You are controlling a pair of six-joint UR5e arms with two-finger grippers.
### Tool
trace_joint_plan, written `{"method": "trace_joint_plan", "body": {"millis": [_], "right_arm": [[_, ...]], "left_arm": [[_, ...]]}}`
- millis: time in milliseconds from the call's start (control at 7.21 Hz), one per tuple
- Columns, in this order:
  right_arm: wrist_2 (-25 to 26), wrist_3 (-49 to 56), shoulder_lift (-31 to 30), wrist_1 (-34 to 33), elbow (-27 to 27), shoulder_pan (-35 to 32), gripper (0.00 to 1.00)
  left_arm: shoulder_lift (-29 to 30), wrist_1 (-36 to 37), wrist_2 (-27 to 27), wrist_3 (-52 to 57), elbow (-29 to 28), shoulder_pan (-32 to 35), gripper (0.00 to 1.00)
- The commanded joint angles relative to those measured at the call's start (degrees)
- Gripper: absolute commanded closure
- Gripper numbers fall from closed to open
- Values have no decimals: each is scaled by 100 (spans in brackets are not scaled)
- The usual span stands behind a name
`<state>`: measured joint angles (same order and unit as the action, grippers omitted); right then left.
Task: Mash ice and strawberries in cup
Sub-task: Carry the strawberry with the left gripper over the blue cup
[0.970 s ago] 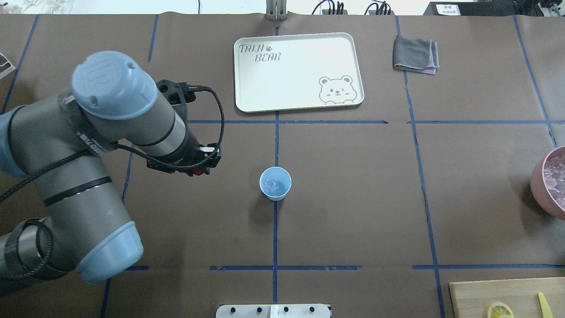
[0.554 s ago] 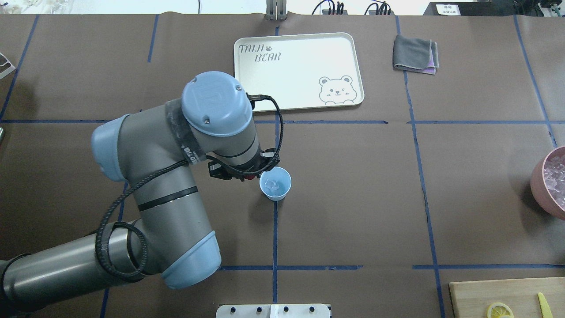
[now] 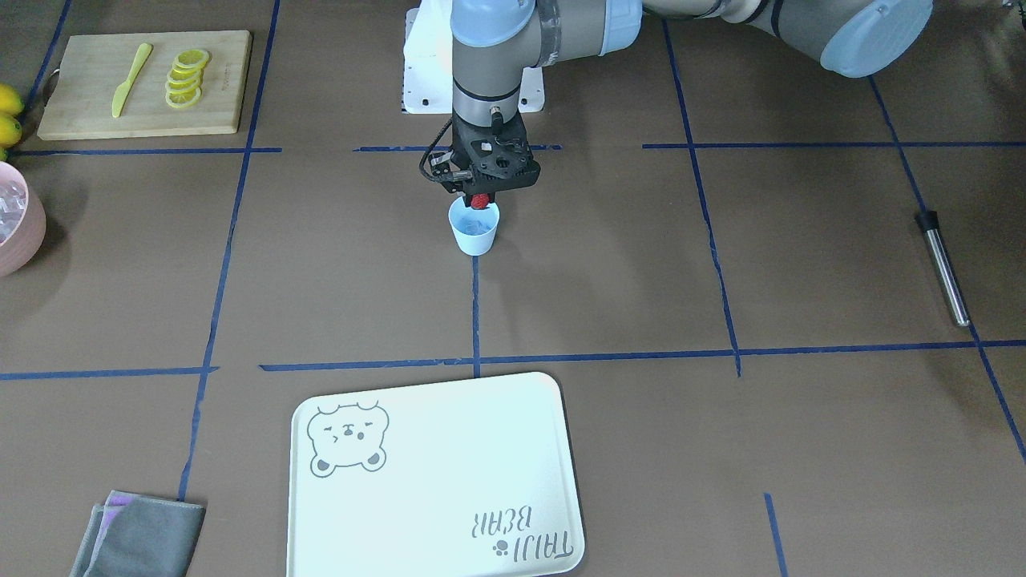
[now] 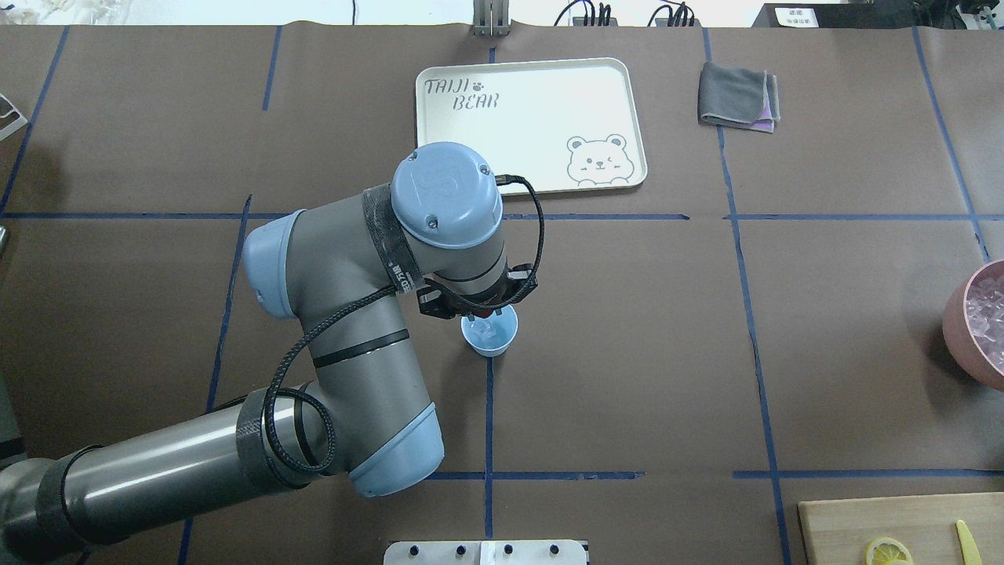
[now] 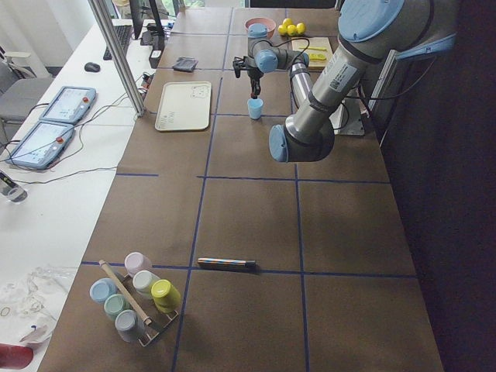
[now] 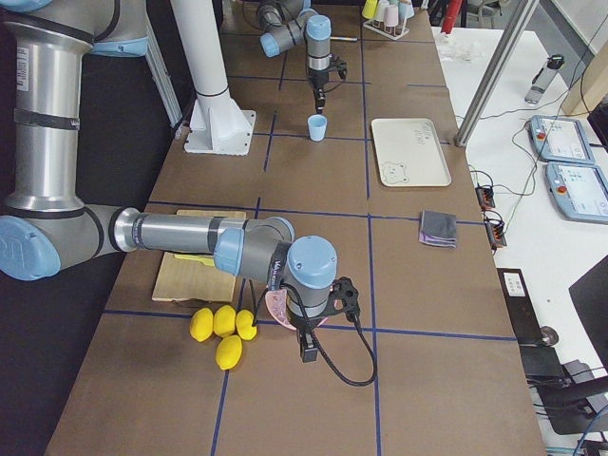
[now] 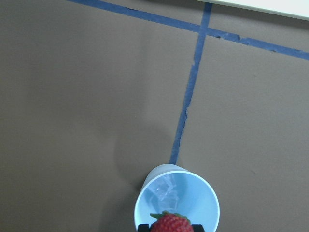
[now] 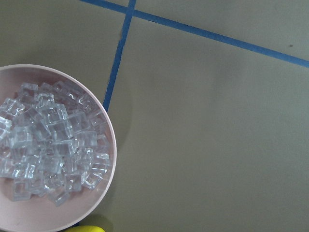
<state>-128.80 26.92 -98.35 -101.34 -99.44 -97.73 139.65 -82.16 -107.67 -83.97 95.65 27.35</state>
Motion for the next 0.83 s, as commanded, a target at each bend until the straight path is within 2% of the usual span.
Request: {"method": "trace_joint_plan", "body": {"millis": [0,277,416,693], "right_arm": [[4,7,0,9,4,0,0],[4,7,9,0,4,0,0],[-5,7,9,0,4,0,0],[-5,-2,9,0,4,0,0]], "left_arm": [[1,-20,1,21,-12,-11,36],[1,-20,1,39,-12,-11,9],[-16,-11,1,39,-3,-11,1],[-339,59,-8,379,294,16,1]]}}
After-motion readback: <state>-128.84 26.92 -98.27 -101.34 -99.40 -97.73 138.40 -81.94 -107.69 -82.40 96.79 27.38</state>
